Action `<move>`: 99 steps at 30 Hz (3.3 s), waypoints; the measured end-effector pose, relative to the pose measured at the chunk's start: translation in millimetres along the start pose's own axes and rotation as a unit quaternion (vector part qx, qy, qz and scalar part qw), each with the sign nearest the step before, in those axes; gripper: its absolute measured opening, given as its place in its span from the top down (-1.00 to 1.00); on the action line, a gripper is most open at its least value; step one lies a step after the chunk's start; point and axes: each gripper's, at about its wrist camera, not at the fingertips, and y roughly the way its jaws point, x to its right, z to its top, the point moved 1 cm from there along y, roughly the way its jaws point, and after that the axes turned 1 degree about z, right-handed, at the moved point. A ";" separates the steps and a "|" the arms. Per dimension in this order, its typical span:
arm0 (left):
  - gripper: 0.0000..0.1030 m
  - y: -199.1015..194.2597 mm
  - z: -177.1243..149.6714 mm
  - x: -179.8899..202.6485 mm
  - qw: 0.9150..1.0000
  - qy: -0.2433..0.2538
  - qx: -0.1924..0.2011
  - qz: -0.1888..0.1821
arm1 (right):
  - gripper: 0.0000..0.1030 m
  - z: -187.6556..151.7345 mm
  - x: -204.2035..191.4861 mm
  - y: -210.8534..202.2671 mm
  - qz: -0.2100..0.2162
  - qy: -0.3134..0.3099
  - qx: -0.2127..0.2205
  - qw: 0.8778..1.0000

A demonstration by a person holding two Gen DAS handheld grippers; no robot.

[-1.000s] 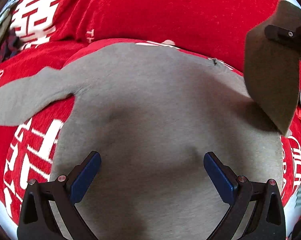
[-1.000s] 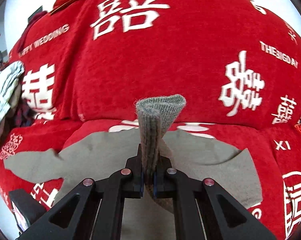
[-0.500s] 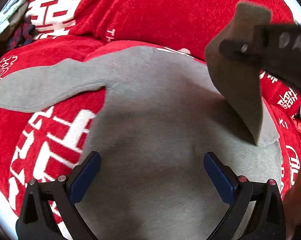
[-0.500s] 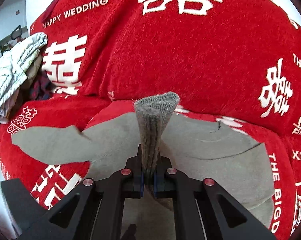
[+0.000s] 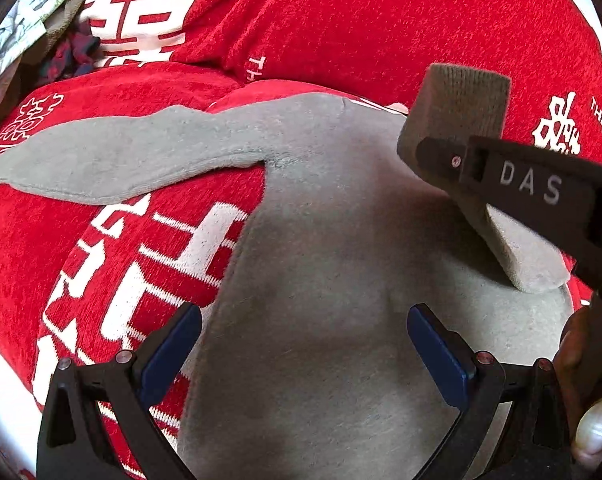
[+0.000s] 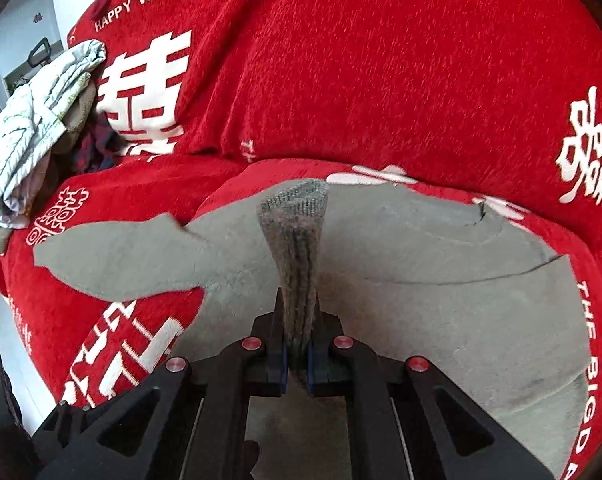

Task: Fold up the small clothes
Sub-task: 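Carry the sleeve across the sweater body and open the right gripper, then move the left gripper to the other sleeve of the sweater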

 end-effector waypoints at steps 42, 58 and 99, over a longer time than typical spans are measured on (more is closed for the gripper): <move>-1.00 56.2 22.2 106.8 0.993 0.112 -0.028 0.023 | -0.01 -27.2 263.4 -8.8 -0.090 0.157 -0.029 0.983; -1.00 49.4 25.1 116.3 0.993 0.112 -0.010 0.029 | -0.09 -29.0 225.6 -25.5 -0.080 0.121 -0.023 0.989; 0.54 39.1 40.8 57.3 0.999 0.019 -0.013 -0.037 | -0.34 -107.1 129.1 -65.5 -0.107 0.022 -0.005 0.994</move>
